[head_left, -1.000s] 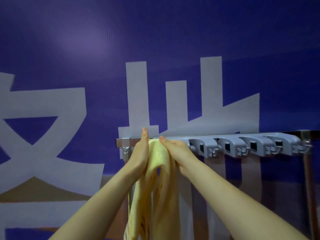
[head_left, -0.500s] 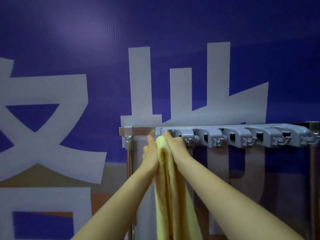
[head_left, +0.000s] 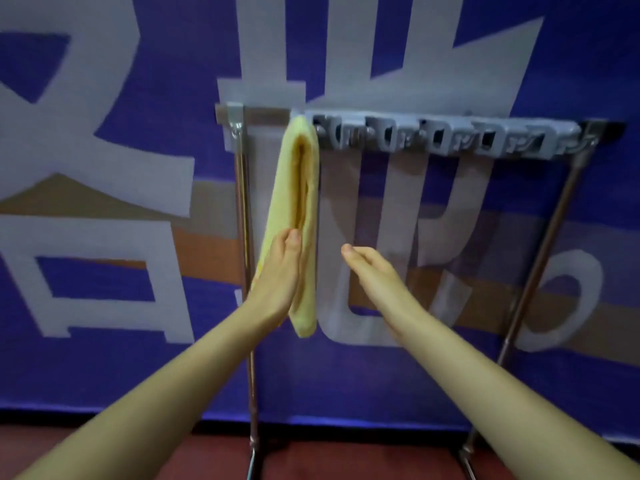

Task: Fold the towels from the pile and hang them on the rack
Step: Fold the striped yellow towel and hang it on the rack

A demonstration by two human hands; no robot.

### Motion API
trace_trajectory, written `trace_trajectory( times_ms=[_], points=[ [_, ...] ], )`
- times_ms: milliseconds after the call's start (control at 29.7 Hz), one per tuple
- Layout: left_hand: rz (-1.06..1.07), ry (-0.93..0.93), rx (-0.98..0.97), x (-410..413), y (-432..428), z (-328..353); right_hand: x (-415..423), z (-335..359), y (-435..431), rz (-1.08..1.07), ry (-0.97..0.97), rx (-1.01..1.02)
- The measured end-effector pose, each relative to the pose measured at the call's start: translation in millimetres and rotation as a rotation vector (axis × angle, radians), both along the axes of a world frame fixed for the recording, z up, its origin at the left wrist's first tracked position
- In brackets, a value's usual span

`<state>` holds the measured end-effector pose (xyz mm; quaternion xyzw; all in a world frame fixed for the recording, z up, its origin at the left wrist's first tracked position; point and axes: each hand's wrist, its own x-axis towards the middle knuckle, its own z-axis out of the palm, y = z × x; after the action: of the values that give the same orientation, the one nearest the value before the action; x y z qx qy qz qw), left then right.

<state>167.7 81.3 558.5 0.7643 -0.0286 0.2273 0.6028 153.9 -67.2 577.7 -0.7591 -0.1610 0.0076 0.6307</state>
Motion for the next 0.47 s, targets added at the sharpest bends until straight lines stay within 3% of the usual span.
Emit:
trace_trajectory(
  times_ms=[101,202,371,472],
  points=[
    [0.048,0.136,-0.026,-29,-18,-53,-8,-65,-13,0.011,0.024,-0.043],
    [-0.139,0.4,-0.003,-58,-37,-122,-24,-155,-28,0.001,0.16,-0.168],
    [-0.22,0.809,-0.102,-100,-71,-277,-66,-328,-79,-0.082,0.532,-0.343],
    [-0.196,0.959,-0.146,-107,-71,-319,-80,-378,-105,-0.126,0.687,-0.489]
  ],
)
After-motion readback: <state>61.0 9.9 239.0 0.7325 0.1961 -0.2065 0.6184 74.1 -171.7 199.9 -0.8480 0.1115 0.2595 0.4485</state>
